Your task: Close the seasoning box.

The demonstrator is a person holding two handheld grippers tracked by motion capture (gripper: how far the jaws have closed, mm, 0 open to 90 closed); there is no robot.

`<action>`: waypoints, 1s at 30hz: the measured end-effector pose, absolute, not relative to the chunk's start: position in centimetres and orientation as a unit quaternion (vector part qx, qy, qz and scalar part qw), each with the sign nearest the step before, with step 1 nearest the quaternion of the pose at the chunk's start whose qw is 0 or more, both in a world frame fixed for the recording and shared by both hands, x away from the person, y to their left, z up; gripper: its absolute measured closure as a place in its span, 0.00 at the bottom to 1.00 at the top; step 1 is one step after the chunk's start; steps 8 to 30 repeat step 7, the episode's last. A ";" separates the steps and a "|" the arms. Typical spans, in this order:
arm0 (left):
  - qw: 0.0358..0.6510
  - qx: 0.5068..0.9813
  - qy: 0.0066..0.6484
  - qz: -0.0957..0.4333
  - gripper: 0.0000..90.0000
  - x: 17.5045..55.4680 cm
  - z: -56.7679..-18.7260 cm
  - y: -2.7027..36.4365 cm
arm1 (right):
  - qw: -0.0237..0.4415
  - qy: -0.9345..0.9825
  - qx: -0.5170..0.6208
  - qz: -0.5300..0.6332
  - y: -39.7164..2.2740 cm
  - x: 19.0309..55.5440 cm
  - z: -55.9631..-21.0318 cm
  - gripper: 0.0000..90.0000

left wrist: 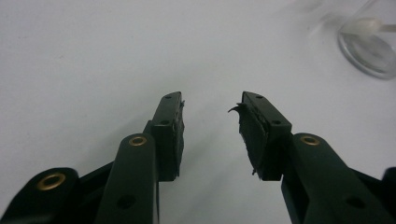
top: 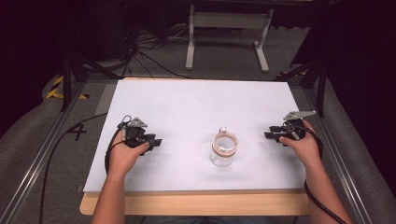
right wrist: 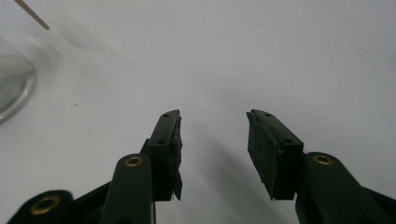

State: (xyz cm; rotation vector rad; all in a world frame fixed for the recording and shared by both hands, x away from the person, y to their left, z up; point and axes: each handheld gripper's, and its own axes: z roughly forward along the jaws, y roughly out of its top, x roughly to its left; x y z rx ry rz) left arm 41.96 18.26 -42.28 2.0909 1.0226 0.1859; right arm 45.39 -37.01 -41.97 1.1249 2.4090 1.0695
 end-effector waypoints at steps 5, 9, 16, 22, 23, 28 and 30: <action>0.375 0.832 0.401 0.081 0.63 42.2 -43.0 18.1 | 0.124 0.832 0.393 0.371 -36.9 45.5 -42.6 0.59; 0.372 0.834 0.400 0.077 0.61 42.2 -43.1 17.9 | 0.117 0.832 0.391 0.376 -36.6 45.4 -42.6 0.58; 0.372 0.834 0.400 0.077 0.61 42.2 -43.1 17.9 | 0.117 0.832 0.391 0.376 -36.6 45.4 -42.6 0.58; 0.372 0.834 0.400 0.077 0.61 42.2 -43.1 17.9 | 0.117 0.832 0.391 0.376 -36.6 45.4 -42.6 0.58; 0.372 0.834 0.400 0.077 0.61 42.2 -43.1 17.9 | 0.117 0.832 0.391 0.376 -36.6 45.4 -42.6 0.58; 0.372 0.834 0.400 0.077 0.61 42.2 -43.1 17.9 | 0.117 0.832 0.391 0.376 -36.6 45.4 -42.6 0.58; 0.372 0.834 0.400 0.077 0.61 42.2 -43.1 17.9 | 0.117 0.832 0.391 0.376 -36.6 45.4 -42.6 0.58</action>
